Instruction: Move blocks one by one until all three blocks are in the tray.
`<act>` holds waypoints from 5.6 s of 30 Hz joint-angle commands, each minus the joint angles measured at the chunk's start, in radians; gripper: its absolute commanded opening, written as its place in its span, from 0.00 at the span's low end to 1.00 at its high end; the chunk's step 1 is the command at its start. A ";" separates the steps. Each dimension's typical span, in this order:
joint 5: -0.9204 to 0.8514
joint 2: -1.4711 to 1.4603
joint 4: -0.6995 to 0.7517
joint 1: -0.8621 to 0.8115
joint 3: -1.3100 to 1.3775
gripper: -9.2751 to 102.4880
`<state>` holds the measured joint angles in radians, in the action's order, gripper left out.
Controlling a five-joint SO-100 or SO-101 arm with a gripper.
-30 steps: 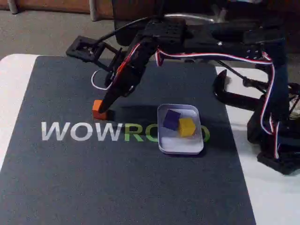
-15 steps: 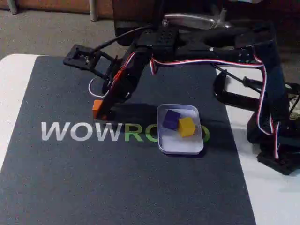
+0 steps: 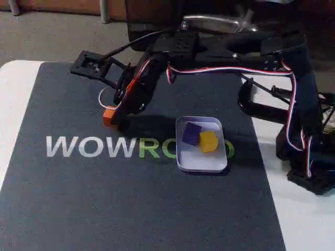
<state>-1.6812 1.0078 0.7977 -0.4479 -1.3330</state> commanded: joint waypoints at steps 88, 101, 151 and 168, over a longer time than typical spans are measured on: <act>-1.003 1.358 0.198 -0.129 -1.069 0.30; -0.983 1.359 0.193 -0.120 -1.069 0.31; -0.187 1.898 0.166 0.138 -1.295 0.01; -0.143 2.299 0.282 0.190 -1.566 0.01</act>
<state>-1.8300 3.2981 1.0723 -0.2654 -2.8931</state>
